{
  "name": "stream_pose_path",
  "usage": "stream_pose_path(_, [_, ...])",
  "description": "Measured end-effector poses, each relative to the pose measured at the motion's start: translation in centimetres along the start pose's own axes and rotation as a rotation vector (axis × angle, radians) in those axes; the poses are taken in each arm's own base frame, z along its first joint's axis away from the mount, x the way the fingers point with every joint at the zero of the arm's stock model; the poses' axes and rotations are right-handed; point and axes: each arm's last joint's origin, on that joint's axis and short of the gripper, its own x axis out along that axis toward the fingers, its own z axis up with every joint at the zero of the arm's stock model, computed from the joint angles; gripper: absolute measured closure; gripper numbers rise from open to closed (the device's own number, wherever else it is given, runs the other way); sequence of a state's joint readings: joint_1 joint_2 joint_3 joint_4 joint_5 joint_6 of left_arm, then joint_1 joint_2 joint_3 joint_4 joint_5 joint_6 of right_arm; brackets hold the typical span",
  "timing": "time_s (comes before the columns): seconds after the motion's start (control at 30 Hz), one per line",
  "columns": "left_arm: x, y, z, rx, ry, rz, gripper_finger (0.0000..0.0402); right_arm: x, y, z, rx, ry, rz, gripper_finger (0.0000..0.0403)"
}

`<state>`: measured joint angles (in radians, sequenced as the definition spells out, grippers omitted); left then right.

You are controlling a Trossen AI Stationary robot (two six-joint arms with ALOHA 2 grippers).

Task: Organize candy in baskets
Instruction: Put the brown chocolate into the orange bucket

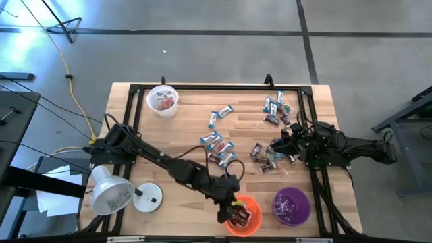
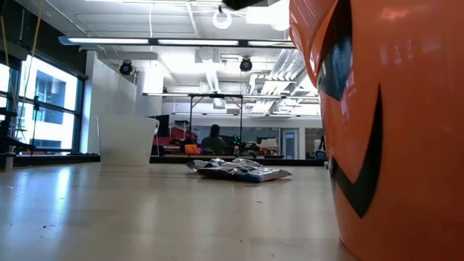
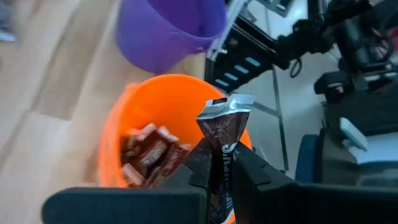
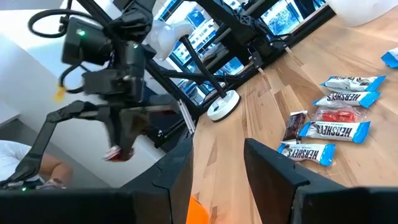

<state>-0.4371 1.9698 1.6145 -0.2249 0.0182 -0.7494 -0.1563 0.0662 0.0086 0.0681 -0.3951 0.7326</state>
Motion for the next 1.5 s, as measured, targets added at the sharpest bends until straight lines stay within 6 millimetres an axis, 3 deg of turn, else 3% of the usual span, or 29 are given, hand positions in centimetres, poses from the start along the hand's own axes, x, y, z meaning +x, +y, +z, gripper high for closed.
stream_pose_path(0.2, [0.7,-0.8,0.2,0.048,-0.003,-0.025,0.0366,0.0,0.0,0.0,0.000,0.000,0.000,0.0265])
stream_pose_path(0.63, [0.6,-0.5,0.7,0.134,-0.019,-0.018,0.0264,0.0,0.0,0.0,0.000,-0.001,0.000,0.0265])
stream_pose_path(0.87, [0.6,-0.2,0.4,0.124,0.008,0.006,0.0243,0.0,0.0,0.0,0.000,-0.001,0.000,0.0265])
stream_pose_path(1.2, [-1.9,3.9,-0.3,0.280,0.307,0.340,0.0243,0.0,0.0,0.0,0.000,-0.001,0.001,0.0265])
stream_pose_path(1.33, [-3.0,5.6,-0.2,0.442,0.446,0.396,0.0243,0.0,0.0,0.0,0.000,-0.001,0.000,0.0265])
stream_pose_path(1.5, [-2.7,8.3,0.4,0.710,0.585,0.401,0.0243,0.0,0.0,0.0,0.000,-0.001,0.001,0.0265])
